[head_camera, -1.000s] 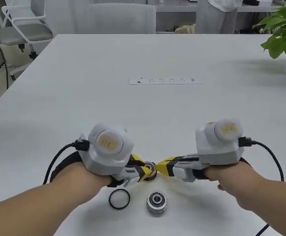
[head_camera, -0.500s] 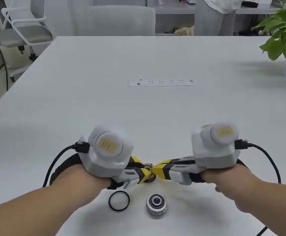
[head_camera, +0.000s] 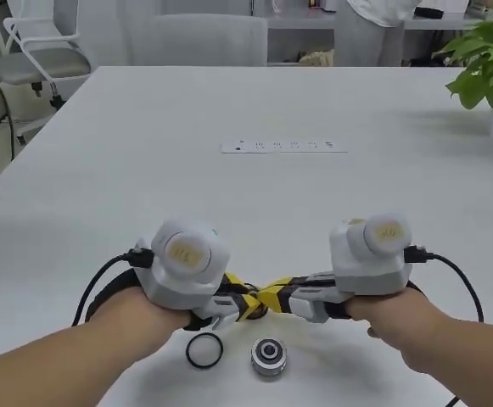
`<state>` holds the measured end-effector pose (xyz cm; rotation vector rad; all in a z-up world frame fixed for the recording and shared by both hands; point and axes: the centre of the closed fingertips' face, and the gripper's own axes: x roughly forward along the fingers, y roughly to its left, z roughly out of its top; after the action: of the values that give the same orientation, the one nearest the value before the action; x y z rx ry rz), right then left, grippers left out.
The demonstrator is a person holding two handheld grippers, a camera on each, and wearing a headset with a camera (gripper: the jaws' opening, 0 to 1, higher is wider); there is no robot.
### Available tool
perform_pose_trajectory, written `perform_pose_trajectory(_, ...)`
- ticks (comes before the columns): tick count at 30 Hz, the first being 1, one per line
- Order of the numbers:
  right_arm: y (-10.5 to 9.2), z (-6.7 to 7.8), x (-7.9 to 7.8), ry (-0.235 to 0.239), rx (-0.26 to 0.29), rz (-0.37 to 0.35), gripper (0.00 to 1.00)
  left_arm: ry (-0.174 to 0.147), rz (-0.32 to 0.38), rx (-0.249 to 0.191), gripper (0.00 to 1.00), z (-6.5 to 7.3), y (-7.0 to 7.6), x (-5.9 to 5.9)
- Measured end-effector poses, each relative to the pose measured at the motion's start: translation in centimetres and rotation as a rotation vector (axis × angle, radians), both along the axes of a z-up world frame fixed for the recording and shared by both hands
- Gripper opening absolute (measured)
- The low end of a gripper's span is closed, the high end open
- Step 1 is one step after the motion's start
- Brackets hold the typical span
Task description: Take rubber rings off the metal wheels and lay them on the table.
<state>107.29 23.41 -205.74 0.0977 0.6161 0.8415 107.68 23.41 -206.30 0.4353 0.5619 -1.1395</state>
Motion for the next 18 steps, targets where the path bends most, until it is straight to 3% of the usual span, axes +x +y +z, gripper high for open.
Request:
perform_pose_trajectory(12,-0.55,0.08,0.31,0.001,0.005,-0.021,0.00,0.009,-0.022,0.004,0.07,-0.06,-0.04,0.01)
perform_pose_trajectory(18,-0.55,0.11,0.25,0.006,0.012,-0.023,0.00,0.033,-0.037,0.015,0.13,-0.08,0.17,-0.38)
